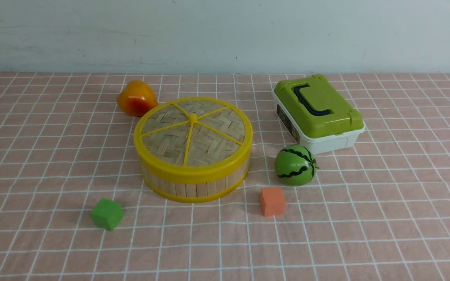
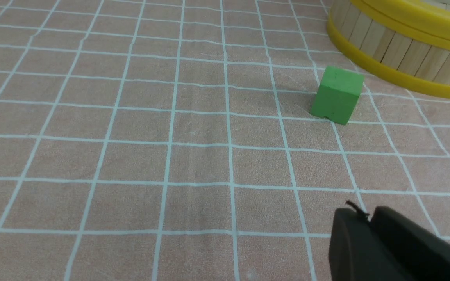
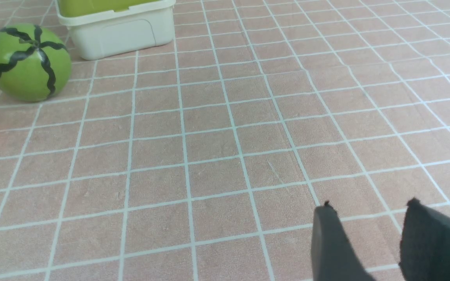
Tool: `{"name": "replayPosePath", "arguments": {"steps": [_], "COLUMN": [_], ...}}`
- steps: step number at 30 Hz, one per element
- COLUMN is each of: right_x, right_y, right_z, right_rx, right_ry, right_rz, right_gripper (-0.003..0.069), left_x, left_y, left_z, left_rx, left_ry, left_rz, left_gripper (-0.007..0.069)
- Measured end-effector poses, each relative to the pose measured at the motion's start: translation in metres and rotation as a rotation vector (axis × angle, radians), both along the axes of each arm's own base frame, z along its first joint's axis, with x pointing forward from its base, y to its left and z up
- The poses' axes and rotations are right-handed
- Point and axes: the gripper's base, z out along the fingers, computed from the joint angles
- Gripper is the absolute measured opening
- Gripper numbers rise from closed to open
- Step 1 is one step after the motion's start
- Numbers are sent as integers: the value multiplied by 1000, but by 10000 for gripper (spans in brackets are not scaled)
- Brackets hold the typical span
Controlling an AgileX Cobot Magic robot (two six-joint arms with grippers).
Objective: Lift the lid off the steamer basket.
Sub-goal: Use the left arm to lift the lid of the steamer
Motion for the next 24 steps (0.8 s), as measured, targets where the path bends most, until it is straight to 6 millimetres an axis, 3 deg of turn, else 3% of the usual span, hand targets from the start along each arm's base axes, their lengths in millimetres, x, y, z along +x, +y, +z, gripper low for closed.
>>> {"name": "replayPosePath", "arguments": {"steps": [24], "right_x": [0], "right_y": [0], "right_z": [0], "right_rx": [0], "right_ry": [0], "right_rz": [0], "right_gripper": [242], "left_x": [0], "left_y": [0], "left_z": [0], "left_rx": [0], "left_ry": [0], "left_rz": [0], "left_gripper": [71]}}
